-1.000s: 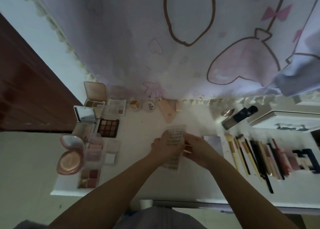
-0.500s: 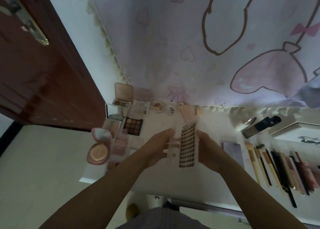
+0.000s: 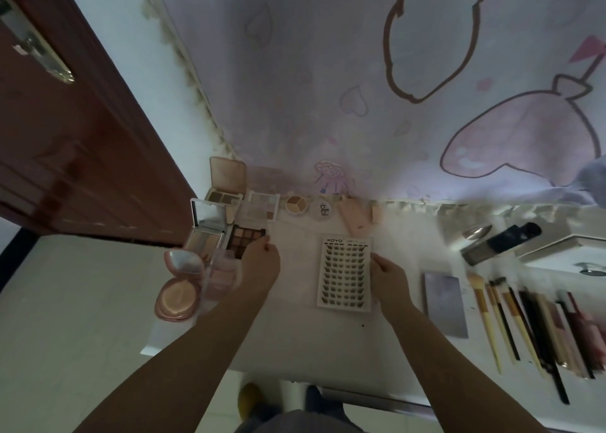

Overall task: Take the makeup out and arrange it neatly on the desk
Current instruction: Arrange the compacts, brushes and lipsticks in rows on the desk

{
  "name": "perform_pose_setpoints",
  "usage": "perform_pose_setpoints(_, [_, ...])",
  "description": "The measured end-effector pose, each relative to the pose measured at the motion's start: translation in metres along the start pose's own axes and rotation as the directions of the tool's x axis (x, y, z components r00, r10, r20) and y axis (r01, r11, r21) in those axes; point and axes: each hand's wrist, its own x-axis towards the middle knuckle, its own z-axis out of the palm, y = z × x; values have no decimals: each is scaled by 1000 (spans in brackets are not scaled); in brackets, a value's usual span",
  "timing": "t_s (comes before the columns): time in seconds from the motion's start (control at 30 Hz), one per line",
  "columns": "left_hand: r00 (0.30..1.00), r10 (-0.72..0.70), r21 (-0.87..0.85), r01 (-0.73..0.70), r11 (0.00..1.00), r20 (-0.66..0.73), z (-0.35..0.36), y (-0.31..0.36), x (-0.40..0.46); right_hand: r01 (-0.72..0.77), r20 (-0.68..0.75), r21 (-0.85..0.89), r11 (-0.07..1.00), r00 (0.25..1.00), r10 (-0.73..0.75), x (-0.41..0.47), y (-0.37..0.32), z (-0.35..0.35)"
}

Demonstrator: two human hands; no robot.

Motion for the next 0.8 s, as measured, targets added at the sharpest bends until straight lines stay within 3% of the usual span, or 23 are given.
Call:
perform_pose_setpoints(0.23, [1000,8,175,-9,984,3,9,6,15,85,-33,-351,933,994,-103,20,4,2])
perform_pose_setpoints(0.37, [1000,4,191,-3,982,-4,13,4,12,89,-8,-435,896,995,-102,20,3,-5])
perform_pose_setpoints(0.5, [986,164,204,-155,967,-26,29,20,-7,114,-13,-541,834,989,-144,16,-10,-39])
perform_pose_setpoints(0.6, [938,323,133,-339,931,127,60,40,-39,124,-30,-634,764,982,-184,8,-16,-86])
perform_pose_setpoints(0.7, [850,314,70,-376,924,424,105,47,-70,60,4,-841,537,994,-106,2,-2,-122])
perform_pose_setpoints(0.8, [740,165,187,-368,911,652,151,45,-92,-74,-84,-779,623,996,13,2,25,-124])
